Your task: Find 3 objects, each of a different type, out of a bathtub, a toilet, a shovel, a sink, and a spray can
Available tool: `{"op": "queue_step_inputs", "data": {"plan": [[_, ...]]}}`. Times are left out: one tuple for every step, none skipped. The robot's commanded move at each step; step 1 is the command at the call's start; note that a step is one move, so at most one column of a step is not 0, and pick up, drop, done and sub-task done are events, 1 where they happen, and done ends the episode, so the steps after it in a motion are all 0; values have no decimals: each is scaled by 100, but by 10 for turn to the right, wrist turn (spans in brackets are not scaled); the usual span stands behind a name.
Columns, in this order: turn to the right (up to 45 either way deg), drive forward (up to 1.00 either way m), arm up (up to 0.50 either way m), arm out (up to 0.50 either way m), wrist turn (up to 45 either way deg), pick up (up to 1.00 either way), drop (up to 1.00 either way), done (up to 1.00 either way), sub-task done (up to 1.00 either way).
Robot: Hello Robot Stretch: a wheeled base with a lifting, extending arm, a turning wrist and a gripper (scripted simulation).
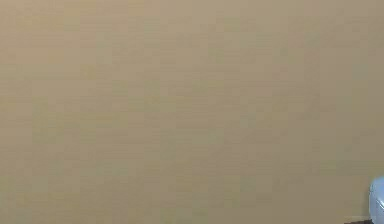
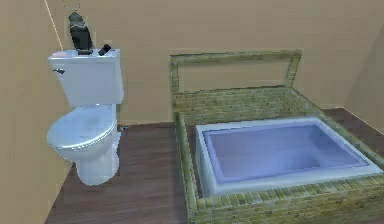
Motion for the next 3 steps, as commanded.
{"op": "queue_step_inputs", "data": {"plan": [[240, 0, 0, 0, 0, 0, 0, 0, 0], [0, 15, 0, 0, 0, 0, 0, 0, 0], [360, 0, 0, 0, 0, 0, 0, 0, 0]]}}
